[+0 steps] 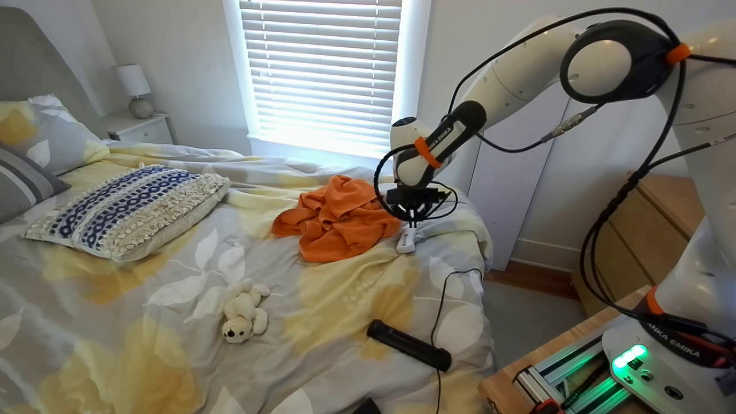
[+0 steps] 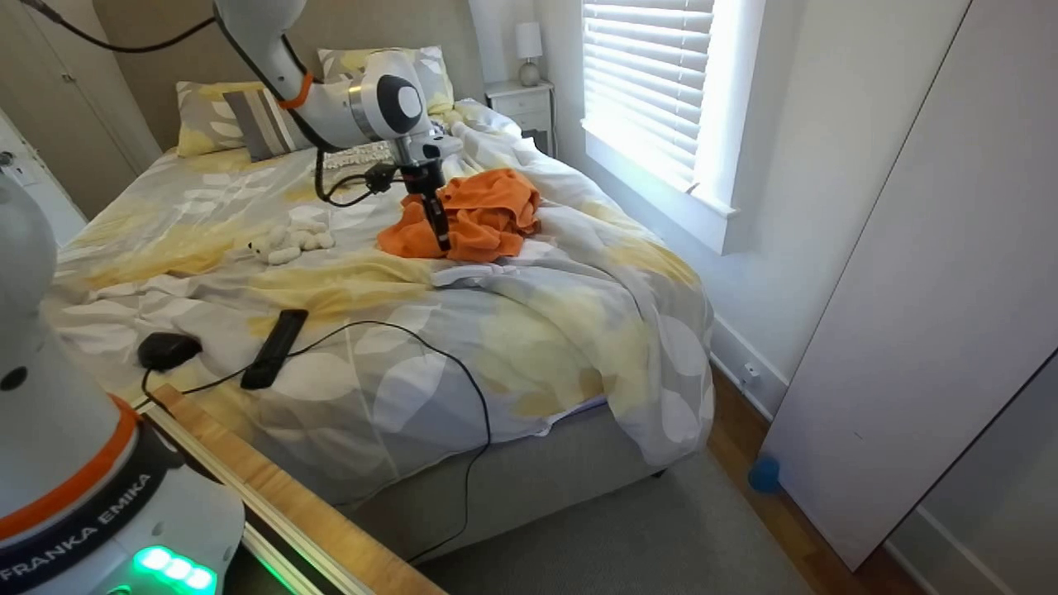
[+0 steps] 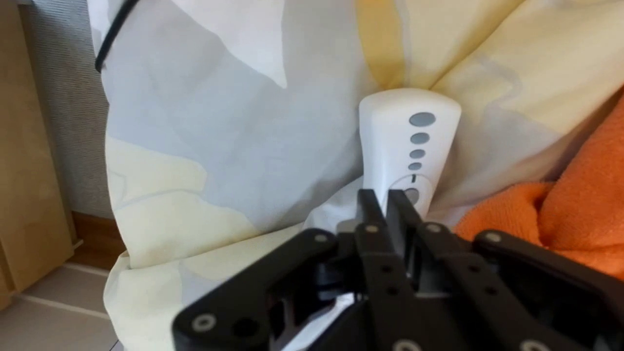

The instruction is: Turn the light on and off using the white remote

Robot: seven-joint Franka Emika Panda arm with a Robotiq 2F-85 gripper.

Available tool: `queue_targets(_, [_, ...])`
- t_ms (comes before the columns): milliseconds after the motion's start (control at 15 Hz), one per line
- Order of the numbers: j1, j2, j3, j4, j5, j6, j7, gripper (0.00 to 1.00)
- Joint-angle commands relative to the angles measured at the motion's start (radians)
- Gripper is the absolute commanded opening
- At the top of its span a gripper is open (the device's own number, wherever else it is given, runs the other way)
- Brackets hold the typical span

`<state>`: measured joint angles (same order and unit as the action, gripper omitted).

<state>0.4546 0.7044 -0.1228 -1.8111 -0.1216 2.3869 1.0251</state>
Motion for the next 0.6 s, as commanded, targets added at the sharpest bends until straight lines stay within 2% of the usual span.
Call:
queue_targets(0, [-0.005, 0.111, 0.001, 0.110, -0.046, 0.007, 0.060, 0.00])
queue_targets(533, [0.005, 0.245, -0.020, 0.258, -0.087, 0.018, 0.102, 0.00])
